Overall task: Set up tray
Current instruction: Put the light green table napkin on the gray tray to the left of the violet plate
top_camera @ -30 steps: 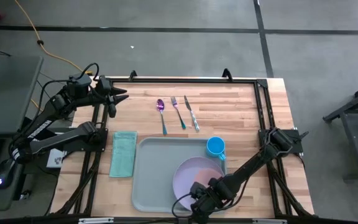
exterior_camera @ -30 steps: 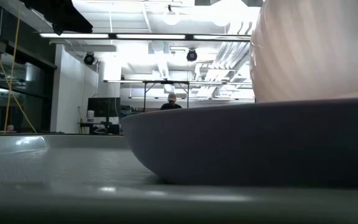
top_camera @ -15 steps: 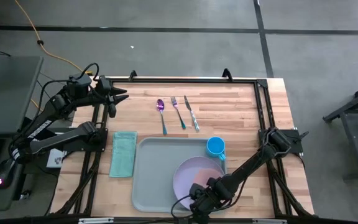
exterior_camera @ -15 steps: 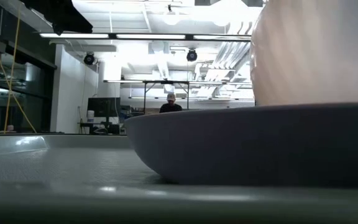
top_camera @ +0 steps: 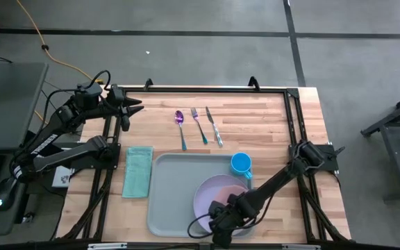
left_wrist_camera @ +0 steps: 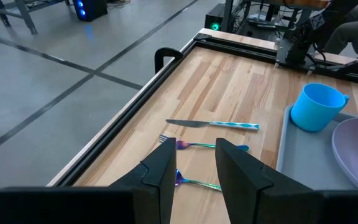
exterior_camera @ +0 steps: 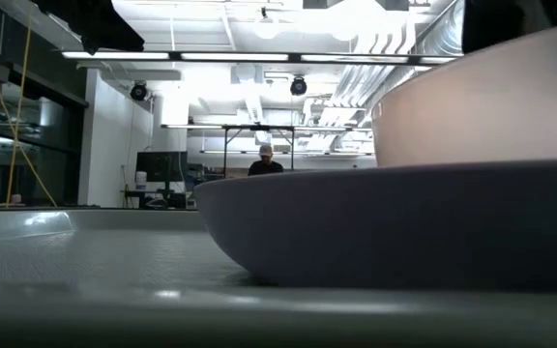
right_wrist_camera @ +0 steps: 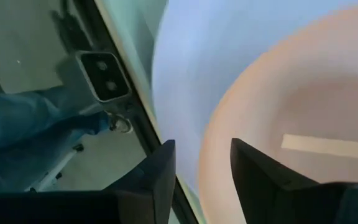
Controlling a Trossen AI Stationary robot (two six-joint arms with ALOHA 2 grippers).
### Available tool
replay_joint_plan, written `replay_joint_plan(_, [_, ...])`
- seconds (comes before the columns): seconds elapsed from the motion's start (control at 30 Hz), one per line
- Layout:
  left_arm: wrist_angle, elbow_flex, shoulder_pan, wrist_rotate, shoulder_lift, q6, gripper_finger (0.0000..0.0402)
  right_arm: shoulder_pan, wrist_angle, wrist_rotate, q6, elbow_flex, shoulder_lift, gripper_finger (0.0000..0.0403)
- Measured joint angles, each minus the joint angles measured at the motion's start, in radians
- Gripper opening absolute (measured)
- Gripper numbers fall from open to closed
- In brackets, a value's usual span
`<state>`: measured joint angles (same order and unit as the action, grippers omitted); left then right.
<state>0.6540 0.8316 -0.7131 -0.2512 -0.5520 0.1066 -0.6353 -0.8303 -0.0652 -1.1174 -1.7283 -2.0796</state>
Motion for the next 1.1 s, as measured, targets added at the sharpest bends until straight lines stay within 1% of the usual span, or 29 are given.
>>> replay_joint_plan(0.07, [0.000,0.000,0.000,0.000,0.000,0.000,0.0144,0.000,0.005,0.027,0.005,0.000,0.024,0.0130])
replay_joint_plan(0.2, [0.000,0.000,0.000,0.000,0.000,0.000,0.0144,0.000,0.013,0.124,0.030,-0.001,0.092,0.0131])
replay_joint_plan(0.37, [0.016,0.000,0.000,0.000,0.000,0.000,0.0144,0.001,0.033,0.296,0.086,-0.002,0.196,0.0131])
replay_joint_plan(0.43, [0.046,0.000,0.000,0.000,0.000,-0.003,0.0144,0.005,0.041,0.356,0.111,-0.002,0.236,0.0131])
replay_joint_plan(0.63, [0.257,0.000,0.000,-0.017,0.000,-0.056,0.0144,0.007,0.020,0.523,0.172,-0.002,0.369,0.0131])
replay_joint_plan(0.77, [0.384,0.000,0.000,-0.107,0.000,-0.084,0.0144,0.006,-0.053,0.616,0.192,-0.002,0.448,0.0131])
replay_joint_plan(0.9, [0.524,0.000,0.000,-0.150,-0.003,-0.154,0.0144,0.006,-0.188,0.676,0.166,-0.002,0.514,0.0131])
replay_joint_plan(1.0, [0.618,0.000,0.000,-0.152,-0.007,-0.167,0.0144,0.006,-0.289,0.714,0.119,-0.002,0.553,0.0131])
replay_joint_plan(1.1, [0.685,0.000,0.000,-0.131,-0.006,-0.165,0.0144,0.006,-0.360,0.726,0.083,-0.002,0.575,0.0131])
